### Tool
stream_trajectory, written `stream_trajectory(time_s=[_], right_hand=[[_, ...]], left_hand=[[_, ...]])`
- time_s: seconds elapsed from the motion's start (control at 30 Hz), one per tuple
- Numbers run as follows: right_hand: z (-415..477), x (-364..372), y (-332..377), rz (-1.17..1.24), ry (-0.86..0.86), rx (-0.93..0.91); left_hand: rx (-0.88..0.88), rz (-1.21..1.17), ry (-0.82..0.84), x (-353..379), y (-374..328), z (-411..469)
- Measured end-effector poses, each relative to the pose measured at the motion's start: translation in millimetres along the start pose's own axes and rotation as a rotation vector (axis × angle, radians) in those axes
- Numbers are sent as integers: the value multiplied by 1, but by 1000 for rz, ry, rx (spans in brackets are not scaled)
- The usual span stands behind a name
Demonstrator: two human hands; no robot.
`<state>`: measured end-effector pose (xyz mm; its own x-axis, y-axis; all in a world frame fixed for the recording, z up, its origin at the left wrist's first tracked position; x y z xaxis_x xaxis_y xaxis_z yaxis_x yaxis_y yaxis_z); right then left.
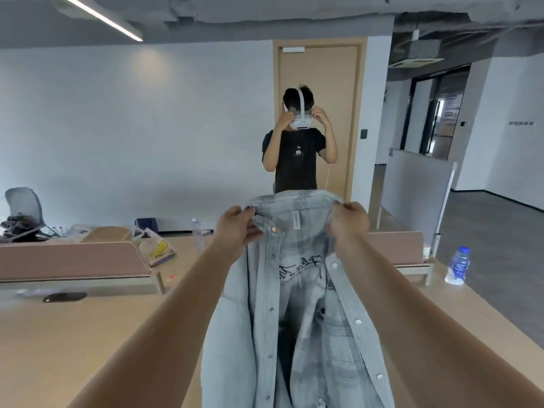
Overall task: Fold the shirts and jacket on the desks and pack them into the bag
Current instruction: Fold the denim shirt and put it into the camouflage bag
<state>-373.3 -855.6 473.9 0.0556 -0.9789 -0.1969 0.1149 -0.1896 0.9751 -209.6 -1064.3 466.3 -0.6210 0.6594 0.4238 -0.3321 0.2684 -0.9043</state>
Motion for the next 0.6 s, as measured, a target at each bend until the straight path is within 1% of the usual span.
stream_trajectory(time_s=[0.07,0.1,0.13,0.2,0.27,0.33,0.4,0.47,0.5,0.6], right_hand=[[-1,32,-32,-63,114,95],[-1,45,-50,-131,140,119],[-3,52,-64,-256,148,122],[-8,61,-84,-540,141,107],[-12,70,-99,-695,162,120],[-13,82,-108,-710,183,127],[-13,92,-113,-674,207,127],[-14,95,-114,-644,190,120],[-14,95,-118,-595,186,142],[-16,94,-127,-420,195,208]], left_hand=[[-72,20,-43,-22,33,15],[-104,55,-61,-34,48,22],[-112,106,-64,-47,62,33],[-77,329,-73,-74,83,51],[-30,543,-67,-91,97,67],[7,674,-29,-93,94,67],[-13,680,40,-90,95,65],[-52,656,79,-93,99,66],[-66,646,86,-96,102,69],[-70,670,30,-105,99,73]])
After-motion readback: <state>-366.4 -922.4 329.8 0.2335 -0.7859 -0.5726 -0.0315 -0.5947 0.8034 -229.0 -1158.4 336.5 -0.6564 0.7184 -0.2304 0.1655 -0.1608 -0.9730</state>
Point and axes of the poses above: each hand's wrist, its own z-axis towards the middle knuckle, its own x-axis out of the palm, y = z × x, the point moved 8 cm from there along z, towards the middle knuckle, and after that the axes turned 15 degrees about -z, right-handed, at the moved point
